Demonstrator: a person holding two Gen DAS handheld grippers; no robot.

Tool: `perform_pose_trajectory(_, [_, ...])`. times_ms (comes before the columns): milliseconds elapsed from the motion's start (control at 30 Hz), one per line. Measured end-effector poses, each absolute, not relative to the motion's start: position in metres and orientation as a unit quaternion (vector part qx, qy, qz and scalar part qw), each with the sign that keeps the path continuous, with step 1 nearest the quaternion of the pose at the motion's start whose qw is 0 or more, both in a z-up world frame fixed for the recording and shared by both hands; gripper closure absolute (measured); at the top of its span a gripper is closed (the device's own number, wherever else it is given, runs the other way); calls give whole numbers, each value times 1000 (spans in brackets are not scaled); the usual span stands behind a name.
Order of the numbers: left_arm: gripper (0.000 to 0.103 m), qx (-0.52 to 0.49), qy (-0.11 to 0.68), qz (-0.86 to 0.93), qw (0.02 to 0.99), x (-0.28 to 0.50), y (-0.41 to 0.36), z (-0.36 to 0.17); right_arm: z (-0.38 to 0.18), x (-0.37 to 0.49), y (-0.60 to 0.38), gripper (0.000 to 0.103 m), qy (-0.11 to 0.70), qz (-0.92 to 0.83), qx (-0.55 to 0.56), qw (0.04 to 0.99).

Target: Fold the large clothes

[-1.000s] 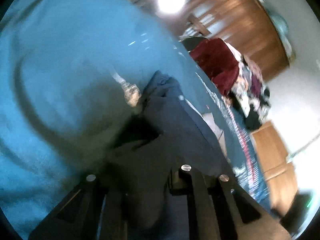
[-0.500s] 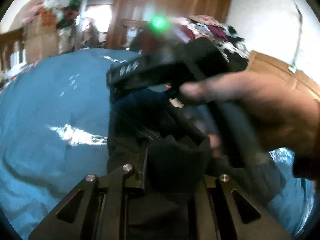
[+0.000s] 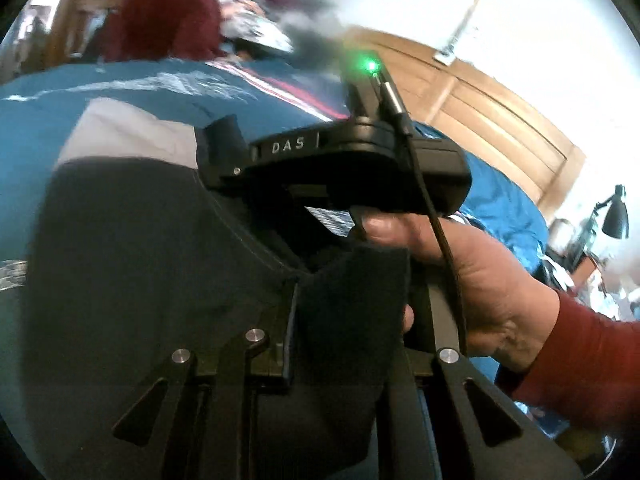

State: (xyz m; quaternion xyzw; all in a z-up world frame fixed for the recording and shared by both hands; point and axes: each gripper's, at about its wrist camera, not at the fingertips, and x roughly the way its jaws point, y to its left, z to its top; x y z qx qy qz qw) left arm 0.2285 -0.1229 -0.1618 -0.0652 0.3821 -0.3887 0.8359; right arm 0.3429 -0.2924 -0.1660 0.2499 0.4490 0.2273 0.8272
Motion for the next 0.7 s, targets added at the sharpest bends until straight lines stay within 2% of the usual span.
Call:
perform_pose_trajectory(200, [83,-58,380,-414,825,224,-182,-152,-155,336,-340,97,421,225,269,837])
perform_pose_trajectory(300, [81,-33,423,-400,812,242,-218,-181,-191,350,-345,97,464,215,267,817])
perform_pose_trajectory(367, [74,-1,452,-400,797,246,-237,-216,-217,349,-356,96,477,200,280,809])
perform_pose_trajectory(400, [73,7,449,-402,798,243,-239,-220,-224,346,-365,96,473,201,306,801])
perform_pose_trajectory(467, [61,2,442,-414,796,240,-235,-215,-232,343,-371,94,470,212,336,788])
perform_pose_trajectory(533, [60,-1,458,-417,785,235,-228,-206,-235,343,-372,87,478,225,360,769])
perform_pose_trajectory(600, [57,-25,466,-430,773,228,-209,-191,-230,339,-374,74,492,232,365,755])
perform_pose_trajectory(667, [43,-42,443,-435,783,207,-173,-161,-219,327,-378,51,494,243,365,751])
perform_pose_trajectory(700, [38,-43,423,-428,798,194,-151,-148,-212,318,-381,46,495,244,357,754])
